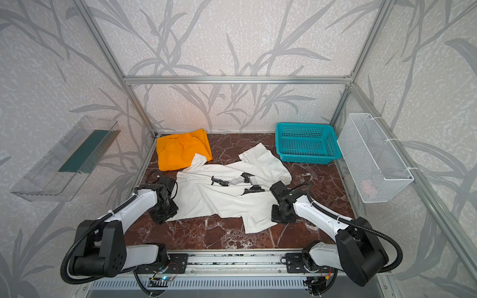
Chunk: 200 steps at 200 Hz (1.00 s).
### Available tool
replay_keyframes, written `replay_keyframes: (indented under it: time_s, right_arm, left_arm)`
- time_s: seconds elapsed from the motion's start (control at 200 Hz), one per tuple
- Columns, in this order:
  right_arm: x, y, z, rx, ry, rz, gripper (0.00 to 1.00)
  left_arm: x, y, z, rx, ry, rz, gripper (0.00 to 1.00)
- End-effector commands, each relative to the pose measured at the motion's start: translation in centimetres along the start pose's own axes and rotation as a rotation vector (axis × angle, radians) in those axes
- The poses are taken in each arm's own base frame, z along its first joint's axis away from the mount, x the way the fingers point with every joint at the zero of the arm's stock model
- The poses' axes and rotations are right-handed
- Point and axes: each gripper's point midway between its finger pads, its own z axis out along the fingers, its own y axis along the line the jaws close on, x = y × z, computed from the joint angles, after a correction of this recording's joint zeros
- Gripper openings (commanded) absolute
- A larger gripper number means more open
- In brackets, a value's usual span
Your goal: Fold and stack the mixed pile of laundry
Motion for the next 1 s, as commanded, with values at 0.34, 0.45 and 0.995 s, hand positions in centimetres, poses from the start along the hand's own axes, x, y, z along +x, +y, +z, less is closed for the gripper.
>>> replay_keyframes:
  time_s: [0.34, 0.45, 0.995]
  right_arm:
    - [-0.4, 0.4, -0.4, -0.024, -0.018, 0.009, 0.0]
    - [-0.5, 0.4, -0.4, -0.023, -0.017, 0.009, 0.0]
    - [-1.8, -1.1, -2.6, 0.034, -0.089, 0.004, 0.0]
  left_arm:
    - [-1.4, 0.9, 1.4, -0.105, -0.047, -0.006, 0.35]
    - [-1.5, 0.4, 1.7, -0.084, -0.04, -0.007, 0.33]
    - [-1.6, 0.1, 1.8, -0.07, -0.04, 0.014, 0.0]
